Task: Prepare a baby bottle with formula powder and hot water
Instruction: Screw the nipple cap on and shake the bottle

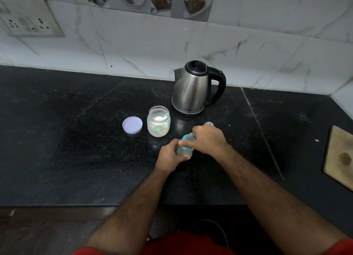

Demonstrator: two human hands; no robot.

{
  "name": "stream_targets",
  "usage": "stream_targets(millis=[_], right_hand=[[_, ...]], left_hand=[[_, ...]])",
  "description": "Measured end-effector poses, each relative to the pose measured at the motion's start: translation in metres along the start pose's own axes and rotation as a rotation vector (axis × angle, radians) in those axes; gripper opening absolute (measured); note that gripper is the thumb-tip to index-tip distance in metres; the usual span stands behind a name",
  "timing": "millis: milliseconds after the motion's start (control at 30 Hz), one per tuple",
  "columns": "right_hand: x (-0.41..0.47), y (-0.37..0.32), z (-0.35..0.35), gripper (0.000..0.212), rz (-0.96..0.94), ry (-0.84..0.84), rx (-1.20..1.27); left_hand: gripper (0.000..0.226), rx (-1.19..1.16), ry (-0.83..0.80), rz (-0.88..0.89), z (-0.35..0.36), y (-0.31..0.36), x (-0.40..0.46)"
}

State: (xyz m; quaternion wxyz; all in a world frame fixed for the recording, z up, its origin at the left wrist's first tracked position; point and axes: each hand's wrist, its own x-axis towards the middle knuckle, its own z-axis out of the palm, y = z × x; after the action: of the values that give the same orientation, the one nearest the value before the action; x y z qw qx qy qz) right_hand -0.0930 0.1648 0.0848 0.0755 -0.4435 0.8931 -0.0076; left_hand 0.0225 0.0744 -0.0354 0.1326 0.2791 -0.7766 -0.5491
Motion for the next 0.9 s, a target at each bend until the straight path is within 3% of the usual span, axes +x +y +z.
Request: stream_targets(millis=[167, 300, 400, 500, 667, 800, 900], right_hand=[[0.001, 0.011, -0.014, 0.058, -0.167, -0.301, 0.218], [-0.002, 0.005, -0.004, 0.034, -0.116, -0.099, 0.147], [-0.005, 0.0, 0.004, 0.054, 0.002, 0.006, 0.034], [-0.003, 0.006, 0.002, 0.065, -0.009, -0.021, 0.013], [0.003, 0.015, -0.013, 0.062, -0.188, -0.253, 0.186], [0.0, 0.012, -0.005, 0.031, -0.173, -0.097, 0.163], [-0.003, 0.007, 0.003, 0.038, -0.093, -0.01, 0.096]], left_hand=[[0.047, 0.01, -0.004, -0.001, -0.001, 0.0, 0.0], [0.046, 0.012, -0.008, -0.008, -0.001, 0.001, -0.001], [0.044, 0.009, -0.01, -0.011, -0.001, 0.001, -0.001], [0.045, -0.003, -0.02, -0.017, -0.001, 0.0, -0.001], [0.051, -0.006, -0.023, -0.018, -0.001, -0.001, -0.001], [0.05, -0.006, -0.019, -0.03, -0.001, 0.0, -0.001], [0.047, -0.016, -0.018, -0.038, -0.001, 0.001, -0.002]])
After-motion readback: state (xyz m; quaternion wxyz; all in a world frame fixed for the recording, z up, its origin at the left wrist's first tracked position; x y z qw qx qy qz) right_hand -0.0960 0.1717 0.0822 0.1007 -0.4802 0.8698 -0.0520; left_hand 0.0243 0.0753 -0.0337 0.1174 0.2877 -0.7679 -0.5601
